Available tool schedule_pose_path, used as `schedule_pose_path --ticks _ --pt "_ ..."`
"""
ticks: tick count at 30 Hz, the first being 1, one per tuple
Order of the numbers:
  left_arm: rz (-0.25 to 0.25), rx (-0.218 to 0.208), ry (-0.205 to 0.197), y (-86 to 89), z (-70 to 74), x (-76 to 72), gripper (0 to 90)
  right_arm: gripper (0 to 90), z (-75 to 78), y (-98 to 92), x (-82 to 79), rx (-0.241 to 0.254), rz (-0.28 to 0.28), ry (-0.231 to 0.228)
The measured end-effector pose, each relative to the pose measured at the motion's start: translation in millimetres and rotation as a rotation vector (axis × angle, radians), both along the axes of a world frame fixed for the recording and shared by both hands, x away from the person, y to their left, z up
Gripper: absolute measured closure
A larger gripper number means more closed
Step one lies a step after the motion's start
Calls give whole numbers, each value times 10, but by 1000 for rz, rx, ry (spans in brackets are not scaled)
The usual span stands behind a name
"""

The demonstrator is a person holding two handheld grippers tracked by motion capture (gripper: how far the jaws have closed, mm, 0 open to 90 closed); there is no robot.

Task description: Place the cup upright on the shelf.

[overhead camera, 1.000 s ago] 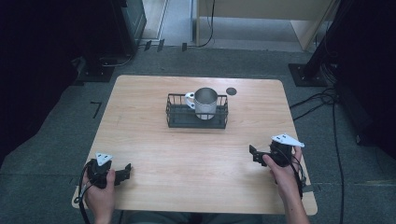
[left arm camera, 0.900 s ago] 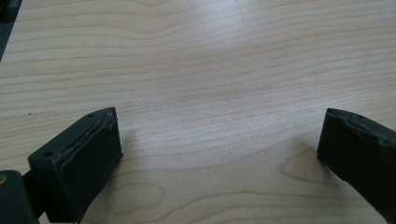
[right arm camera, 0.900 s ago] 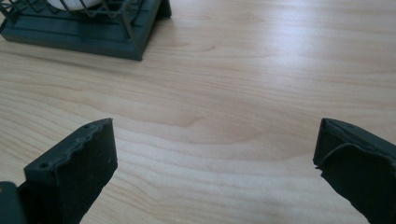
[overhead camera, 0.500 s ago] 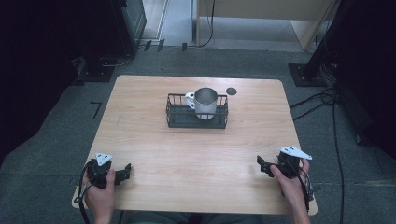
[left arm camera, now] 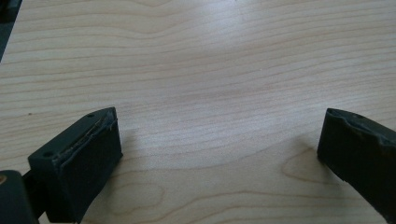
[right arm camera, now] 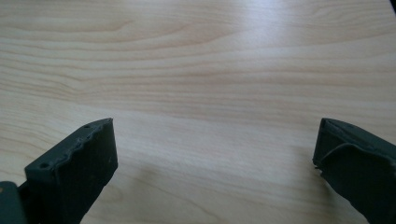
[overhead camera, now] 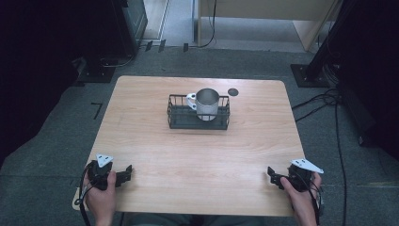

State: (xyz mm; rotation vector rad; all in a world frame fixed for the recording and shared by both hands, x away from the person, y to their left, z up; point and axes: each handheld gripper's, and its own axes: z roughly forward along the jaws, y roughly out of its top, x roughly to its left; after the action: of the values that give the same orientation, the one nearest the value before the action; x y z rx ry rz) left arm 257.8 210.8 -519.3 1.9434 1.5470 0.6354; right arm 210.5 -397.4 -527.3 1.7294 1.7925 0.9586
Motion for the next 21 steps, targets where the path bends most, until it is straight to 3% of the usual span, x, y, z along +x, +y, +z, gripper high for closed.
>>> schedule_pose_path --ticks 7,13,21 --pt "0 0 0 -1 0 0 0 0 -14 -84 -94 -54 -33 38" --pt "0 0 0 0 0 0 0 0 -23 -88 -146 -109 -26 55" --pt "1 0 0 -1 0 -1 0 0 -25 -87 -152 -110 -14 55"
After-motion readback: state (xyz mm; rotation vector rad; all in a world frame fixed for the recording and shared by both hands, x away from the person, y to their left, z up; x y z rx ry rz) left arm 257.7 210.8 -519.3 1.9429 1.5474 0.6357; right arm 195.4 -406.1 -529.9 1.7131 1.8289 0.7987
